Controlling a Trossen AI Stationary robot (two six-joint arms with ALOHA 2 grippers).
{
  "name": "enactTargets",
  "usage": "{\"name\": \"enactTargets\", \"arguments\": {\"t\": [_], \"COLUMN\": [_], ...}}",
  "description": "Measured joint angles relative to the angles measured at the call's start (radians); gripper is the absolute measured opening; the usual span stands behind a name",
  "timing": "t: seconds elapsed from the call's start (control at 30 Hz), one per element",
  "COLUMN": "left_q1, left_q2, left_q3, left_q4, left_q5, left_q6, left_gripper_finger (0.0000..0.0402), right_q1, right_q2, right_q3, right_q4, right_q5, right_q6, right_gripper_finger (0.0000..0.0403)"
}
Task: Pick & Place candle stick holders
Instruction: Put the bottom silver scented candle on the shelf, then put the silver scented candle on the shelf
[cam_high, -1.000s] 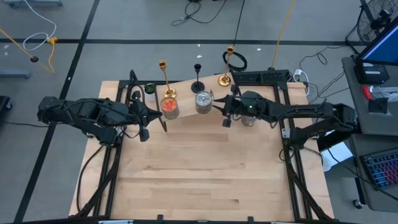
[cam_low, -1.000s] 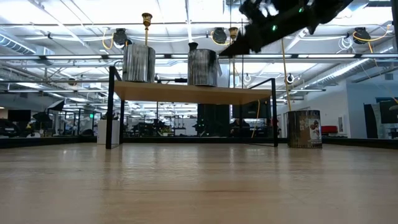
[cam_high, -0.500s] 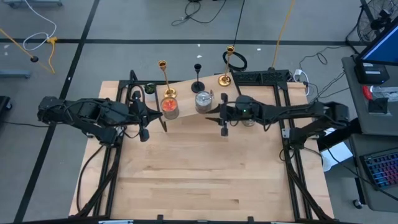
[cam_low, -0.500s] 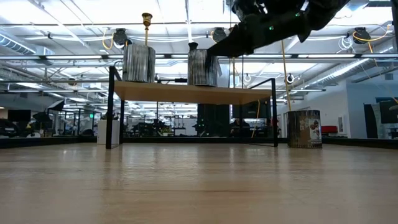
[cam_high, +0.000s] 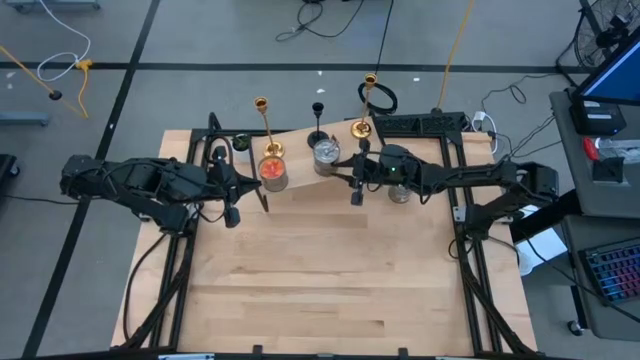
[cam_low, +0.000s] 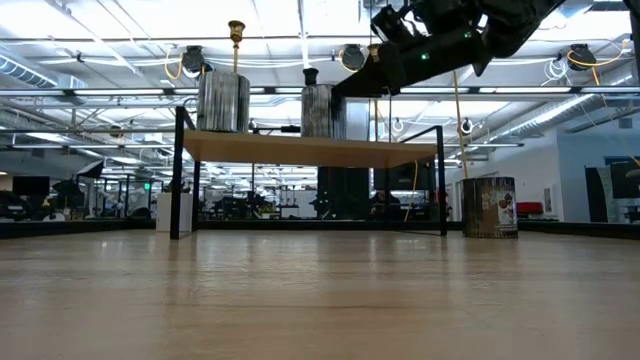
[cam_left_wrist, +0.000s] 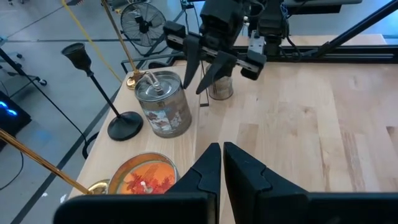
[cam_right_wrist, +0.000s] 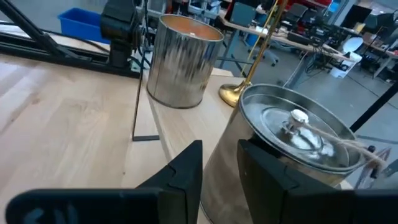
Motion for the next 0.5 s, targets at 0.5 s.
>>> {"name": "enactTargets", "arguments": {"t": [0.5], "left_q1": [0.0], "left_q2": [0.0], "left_q3": [0.0], "left_q4": [-0.001], "left_q5": [0.002], "left_q6": [-0.008], "left_gripper_finger": [0.0026], "right_q1": [0.178], "right_q2": [-0.263], "right_q3": [0.0], "right_q4": [-0.443], "right_q5": [0.049], "right_q6": [0.018], "right_gripper_finger": [0.0103]}}
